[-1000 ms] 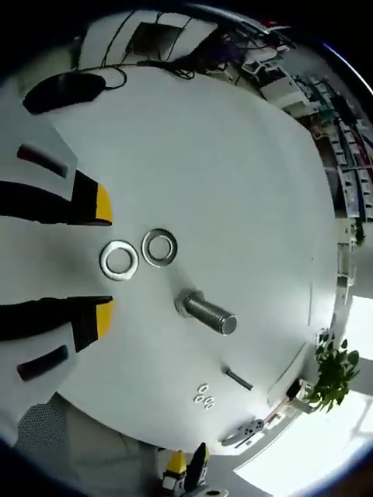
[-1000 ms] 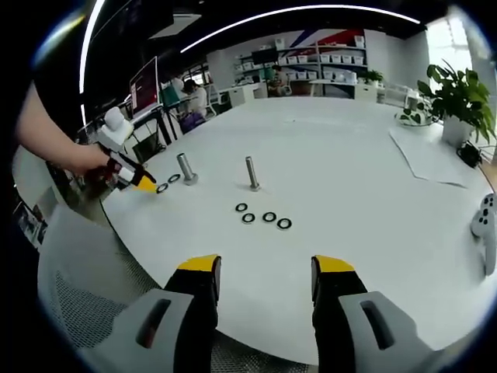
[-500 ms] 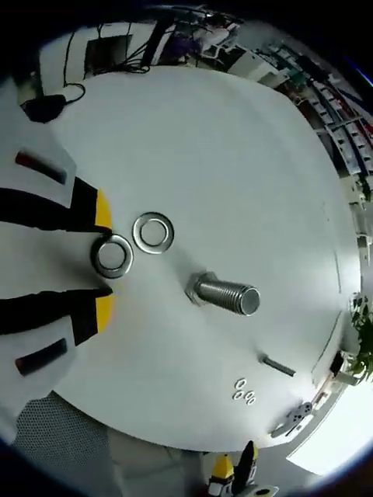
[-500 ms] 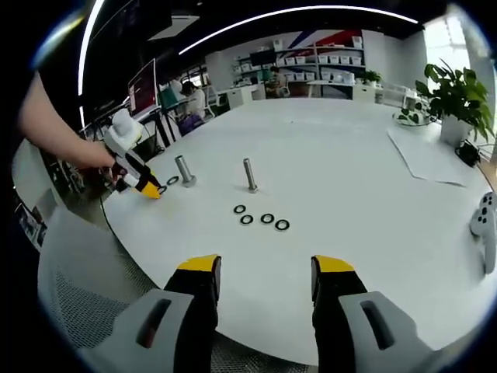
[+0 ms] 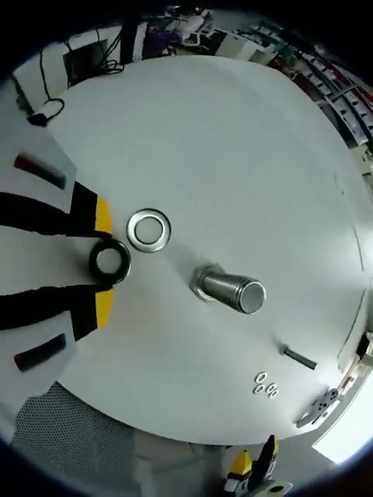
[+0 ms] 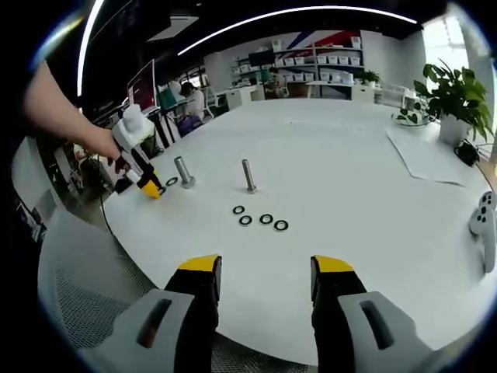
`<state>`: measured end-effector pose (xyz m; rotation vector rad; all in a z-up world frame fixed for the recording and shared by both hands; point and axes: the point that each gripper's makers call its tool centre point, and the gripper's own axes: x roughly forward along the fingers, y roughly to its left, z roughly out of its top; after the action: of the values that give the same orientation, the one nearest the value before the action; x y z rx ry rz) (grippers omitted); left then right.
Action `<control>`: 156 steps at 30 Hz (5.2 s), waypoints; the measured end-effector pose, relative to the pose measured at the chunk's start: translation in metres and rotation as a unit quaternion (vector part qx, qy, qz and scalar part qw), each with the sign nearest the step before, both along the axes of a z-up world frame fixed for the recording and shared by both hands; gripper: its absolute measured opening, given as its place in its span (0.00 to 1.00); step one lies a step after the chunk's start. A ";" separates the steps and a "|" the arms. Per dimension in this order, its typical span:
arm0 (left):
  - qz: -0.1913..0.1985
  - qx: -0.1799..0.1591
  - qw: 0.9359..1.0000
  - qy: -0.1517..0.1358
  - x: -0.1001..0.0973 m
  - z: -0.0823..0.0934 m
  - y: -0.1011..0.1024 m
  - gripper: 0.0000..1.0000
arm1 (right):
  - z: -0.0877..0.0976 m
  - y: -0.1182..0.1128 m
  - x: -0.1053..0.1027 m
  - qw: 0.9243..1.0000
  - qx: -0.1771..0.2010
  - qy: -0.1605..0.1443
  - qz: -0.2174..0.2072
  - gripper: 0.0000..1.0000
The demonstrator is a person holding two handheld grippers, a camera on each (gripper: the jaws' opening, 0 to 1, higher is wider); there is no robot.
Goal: Place the washer onto the threaded stud by aligning its center hole with the stud, sliding it down to the base, and recovering from edge contact or off-axis alignment until the washer reaches the visible bottom stop.
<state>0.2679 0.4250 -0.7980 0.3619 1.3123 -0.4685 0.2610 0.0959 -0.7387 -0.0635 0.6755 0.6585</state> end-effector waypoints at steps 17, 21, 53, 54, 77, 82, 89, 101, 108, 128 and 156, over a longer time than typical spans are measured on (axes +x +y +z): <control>-0.022 0.024 0.999 0.035 0.000 -0.001 -0.001 0.21 | 0.000 0.000 0.000 1.000 -0.003 0.000 0.002 0.47; -0.021 0.018 0.999 0.031 -0.002 0.000 -0.001 0.22 | -0.001 0.000 0.000 1.000 -0.003 0.000 0.001 0.47; 0.005 0.029 0.999 0.036 0.000 0.000 -0.007 0.21 | -0.001 -0.001 -0.001 1.000 -0.004 0.000 0.000 0.47; 0.004 0.031 0.999 0.037 0.001 0.000 -0.007 0.20 | -0.001 -0.001 0.000 1.000 -0.003 -0.001 0.000 0.47; -0.058 0.006 0.998 -0.002 -0.002 0.002 -0.007 0.19 | -0.001 -0.003 0.001 1.000 -0.003 -0.001 -0.003 0.47; -0.065 0.007 0.998 -0.001 -0.002 0.004 -0.007 0.19 | 0.000 -0.003 0.001 1.000 -0.002 -0.002 -0.003 0.47; -0.083 -0.002 0.997 0.004 0.002 0.009 -0.009 0.19 | 0.000 -0.003 0.001 1.000 -0.001 -0.002 -0.005 0.47; -0.101 -0.021 0.994 -0.023 0.019 0.036 -0.023 0.19 | 0.000 -0.003 0.001 1.000 -0.001 -0.002 -0.006 0.47; -0.107 -0.035 0.993 -0.039 0.025 0.053 -0.032 0.19 | 0.000 -0.003 0.001 1.000 -0.001 -0.002 -0.005 0.47; -0.151 -0.038 0.986 -0.065 0.058 0.083 -0.062 0.19 | 0.001 -0.004 0.002 1.000 -0.001 -0.004 -0.008 0.47; -0.194 -0.011 0.980 -0.034 0.058 0.065 -0.066 0.19 | 0.001 -0.005 0.002 1.000 -0.005 -0.005 -0.009 0.46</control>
<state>0.3261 0.3593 -0.7328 0.6162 1.1709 -0.7905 0.2630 0.0911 -0.7378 -0.0697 0.6683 0.6372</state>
